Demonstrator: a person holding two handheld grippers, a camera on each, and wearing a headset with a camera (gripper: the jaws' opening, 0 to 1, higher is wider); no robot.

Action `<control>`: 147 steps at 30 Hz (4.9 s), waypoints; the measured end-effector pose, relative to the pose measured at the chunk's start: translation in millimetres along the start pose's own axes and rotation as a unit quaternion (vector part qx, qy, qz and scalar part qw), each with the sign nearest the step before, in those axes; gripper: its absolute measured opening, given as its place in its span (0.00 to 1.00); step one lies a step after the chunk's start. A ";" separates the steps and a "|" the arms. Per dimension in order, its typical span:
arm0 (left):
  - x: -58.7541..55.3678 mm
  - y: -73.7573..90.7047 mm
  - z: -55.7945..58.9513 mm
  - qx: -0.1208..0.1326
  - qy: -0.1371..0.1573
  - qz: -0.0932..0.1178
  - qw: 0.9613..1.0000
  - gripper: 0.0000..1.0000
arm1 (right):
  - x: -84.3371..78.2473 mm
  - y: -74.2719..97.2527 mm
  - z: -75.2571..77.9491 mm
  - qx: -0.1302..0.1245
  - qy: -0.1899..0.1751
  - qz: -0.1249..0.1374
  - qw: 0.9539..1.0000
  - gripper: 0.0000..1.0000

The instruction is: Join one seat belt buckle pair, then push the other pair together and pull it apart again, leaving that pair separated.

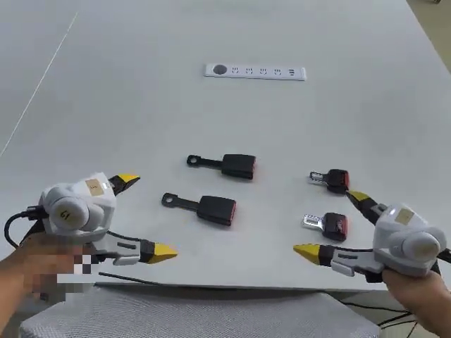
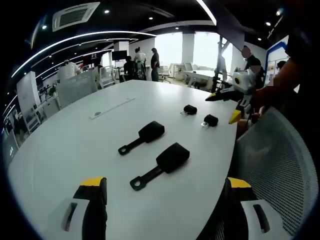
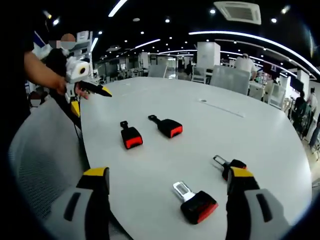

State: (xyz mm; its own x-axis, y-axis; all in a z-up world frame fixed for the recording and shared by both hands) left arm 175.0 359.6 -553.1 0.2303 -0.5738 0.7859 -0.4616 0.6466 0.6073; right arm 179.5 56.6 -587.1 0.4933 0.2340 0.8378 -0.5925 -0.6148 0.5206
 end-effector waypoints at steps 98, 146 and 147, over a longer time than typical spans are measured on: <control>0.9 -31.0 -10.8 -0.034 -0.035 -0.029 0.998 0.99 | -12.5 -1.5 18.6 0.016 0.007 -0.045 0.999 0.90; -0.4 -131.7 -1.2 -0.178 -0.155 -0.091 0.967 0.77 | -50.7 -13.5 68.5 0.096 0.041 -0.178 0.978 0.67; -2.7 -135.8 -1.7 -0.182 -0.155 -0.090 0.967 0.76 | -51.6 -14.1 68.7 0.099 0.042 -0.182 0.977 0.66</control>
State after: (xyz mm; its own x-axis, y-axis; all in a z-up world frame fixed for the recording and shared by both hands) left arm 238.5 274.2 -637.5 -0.0148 -0.7806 0.6249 -0.0928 0.6233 0.7764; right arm 206.1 1.4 -649.1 0.5889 0.5201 0.6186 -0.2485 -0.6118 0.7510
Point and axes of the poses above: the centre of the closed fingertips' face, and the gripper's own axes: y roughly backward along the fingers, z roughly to its right, x roughly out of its top, the point moved 3 cm from there along y, roughly backward along the fingers, and after that the axes turned 10 degrees about -y, right-handed, at the moved point
